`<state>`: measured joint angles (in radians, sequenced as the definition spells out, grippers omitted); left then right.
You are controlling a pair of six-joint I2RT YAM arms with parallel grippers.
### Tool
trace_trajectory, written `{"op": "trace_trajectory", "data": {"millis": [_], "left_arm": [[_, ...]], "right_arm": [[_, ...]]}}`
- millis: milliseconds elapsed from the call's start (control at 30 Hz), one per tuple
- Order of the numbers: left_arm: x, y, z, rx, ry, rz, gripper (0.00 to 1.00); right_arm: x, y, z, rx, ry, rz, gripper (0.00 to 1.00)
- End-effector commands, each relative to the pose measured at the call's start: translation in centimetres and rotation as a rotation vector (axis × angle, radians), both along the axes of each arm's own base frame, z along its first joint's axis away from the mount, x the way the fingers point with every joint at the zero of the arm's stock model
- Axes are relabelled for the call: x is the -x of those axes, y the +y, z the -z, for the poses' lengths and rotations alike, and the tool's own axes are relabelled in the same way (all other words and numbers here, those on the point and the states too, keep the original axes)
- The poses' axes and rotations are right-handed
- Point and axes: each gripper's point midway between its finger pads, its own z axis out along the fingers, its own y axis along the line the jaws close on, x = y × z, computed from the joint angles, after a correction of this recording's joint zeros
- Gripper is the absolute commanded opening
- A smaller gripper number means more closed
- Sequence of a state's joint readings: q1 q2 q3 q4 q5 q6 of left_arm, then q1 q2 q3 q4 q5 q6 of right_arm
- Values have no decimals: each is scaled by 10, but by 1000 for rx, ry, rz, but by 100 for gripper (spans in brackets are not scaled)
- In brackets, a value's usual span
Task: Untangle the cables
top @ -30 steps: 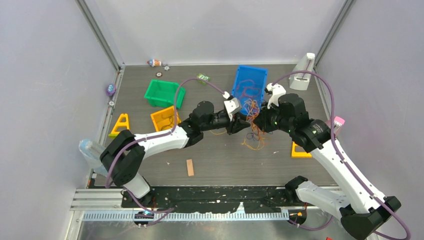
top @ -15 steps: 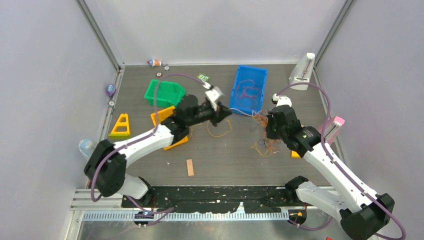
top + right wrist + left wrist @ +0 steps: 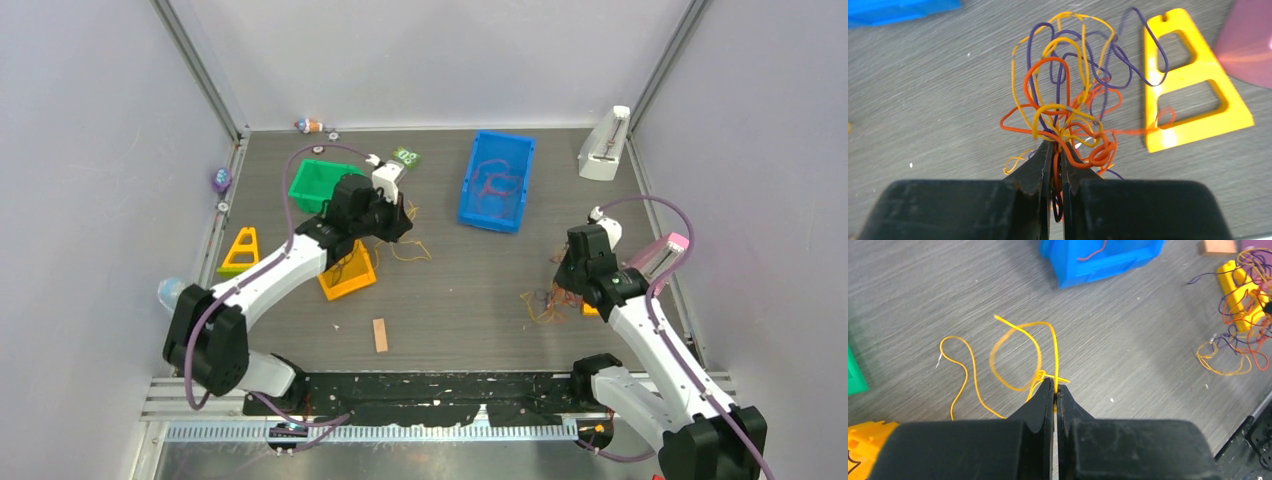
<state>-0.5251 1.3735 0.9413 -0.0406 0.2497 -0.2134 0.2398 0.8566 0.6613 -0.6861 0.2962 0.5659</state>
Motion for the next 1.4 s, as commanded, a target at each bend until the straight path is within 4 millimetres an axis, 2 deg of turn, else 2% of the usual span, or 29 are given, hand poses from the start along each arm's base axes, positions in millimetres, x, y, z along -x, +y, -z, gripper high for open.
{"op": "trace_trajectory", "data": {"millis": [0, 100, 233, 300, 333, 367, 400, 433, 533, 667, 767, 833, 967, 1067, 1167, 1267, 1367], "left_arm": [[-7, 9, 19, -121, 156, -68, 0], [-16, 20, 34, -218, 211, -134, 0], [-29, 30, 50, -316, 254, -189, 0], [-37, 37, 59, -377, 277, -222, 0], [-39, 38, 68, -406, 308, -227, 0], [-40, 40, 75, -429, 334, -225, 0], [-44, 39, 76, -435, 350, -222, 0], [-45, 39, 80, -446, 369, -217, 3], [-48, 40, 91, -457, 400, -214, 22], [-52, 45, 96, -471, 409, -239, 55], [-52, 49, 101, -489, 413, -247, 71], [-53, 49, 108, -495, 431, -244, 75], [-56, 47, 122, -482, 486, -229, 78], [-58, 45, 130, -459, 526, -213, 75], [-57, 43, 140, -456, 571, -199, 67], [-53, 37, 149, -435, 609, -180, 51], [-51, 34, 154, -422, 623, -178, 41]], "right_arm": [[-19, 31, -11, -93, -47, -148, 6], [-19, 39, -12, -111, -58, -205, 13], [-21, 48, -19, -133, -89, -266, 15], [-21, 55, -19, -151, -88, -308, 27], [-21, 59, -18, -158, -85, -336, 55], [-19, 66, -18, -181, -78, -370, 70], [-18, 73, -17, -197, -74, -410, 93], [-19, 77, -18, -204, -82, -427, 99], [-17, 87, -18, -219, -86, -476, 95], [-17, 91, -19, -229, -97, -494, 95], [-17, 93, -21, -236, -107, -503, 95], [-18, 94, -22, -240, -114, -507, 95], [-18, 96, -25, -250, -126, -514, 95], [-18, 96, -28, -253, -137, -516, 95], [-17, 96, -31, -254, -149, -512, 95], [-16, 95, -33, -254, -158, -508, 95], [-16, 95, -33, -254, -162, -505, 95]]}}
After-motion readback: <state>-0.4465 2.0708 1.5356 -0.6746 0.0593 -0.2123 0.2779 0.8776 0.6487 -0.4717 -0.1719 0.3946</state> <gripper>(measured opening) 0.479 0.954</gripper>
